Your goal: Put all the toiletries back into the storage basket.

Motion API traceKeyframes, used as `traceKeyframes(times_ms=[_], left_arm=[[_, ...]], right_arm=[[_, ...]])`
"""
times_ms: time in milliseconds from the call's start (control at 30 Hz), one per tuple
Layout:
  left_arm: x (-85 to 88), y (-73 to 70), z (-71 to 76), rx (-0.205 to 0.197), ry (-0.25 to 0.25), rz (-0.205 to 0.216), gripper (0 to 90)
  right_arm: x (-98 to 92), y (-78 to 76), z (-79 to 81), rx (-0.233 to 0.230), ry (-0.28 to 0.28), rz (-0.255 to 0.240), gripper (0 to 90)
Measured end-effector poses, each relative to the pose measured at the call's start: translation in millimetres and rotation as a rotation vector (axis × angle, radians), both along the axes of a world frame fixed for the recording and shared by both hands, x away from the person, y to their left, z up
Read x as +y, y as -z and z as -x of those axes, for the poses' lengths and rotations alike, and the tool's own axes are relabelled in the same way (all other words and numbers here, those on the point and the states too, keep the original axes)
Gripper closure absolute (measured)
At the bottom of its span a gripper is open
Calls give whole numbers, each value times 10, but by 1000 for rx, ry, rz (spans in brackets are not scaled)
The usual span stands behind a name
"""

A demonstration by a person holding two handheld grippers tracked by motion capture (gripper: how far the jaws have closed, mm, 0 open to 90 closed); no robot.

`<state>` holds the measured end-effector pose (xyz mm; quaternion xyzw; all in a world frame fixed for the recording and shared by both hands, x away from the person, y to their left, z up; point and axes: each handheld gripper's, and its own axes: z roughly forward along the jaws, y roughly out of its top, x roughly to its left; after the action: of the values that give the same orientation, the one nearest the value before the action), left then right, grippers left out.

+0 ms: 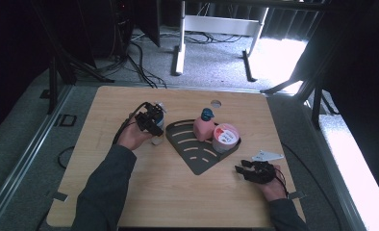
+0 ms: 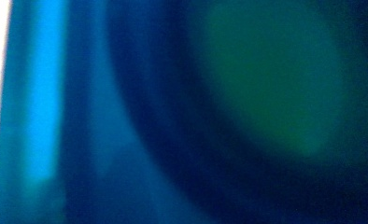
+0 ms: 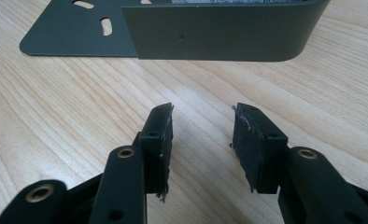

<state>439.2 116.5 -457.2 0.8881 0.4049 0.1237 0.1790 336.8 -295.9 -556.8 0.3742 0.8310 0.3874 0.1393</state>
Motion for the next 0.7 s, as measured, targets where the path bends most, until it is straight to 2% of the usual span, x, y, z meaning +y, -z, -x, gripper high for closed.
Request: traceKeyframes(times_ms=[367, 700], left_arm=[[41, -87, 42, -20, -6, 20, 552], [48, -198, 97, -55, -4, 29, 552]], right_arm=[[1, 0, 0, 0, 1, 1, 572], [2, 0, 1, 0, 1, 1, 572]])
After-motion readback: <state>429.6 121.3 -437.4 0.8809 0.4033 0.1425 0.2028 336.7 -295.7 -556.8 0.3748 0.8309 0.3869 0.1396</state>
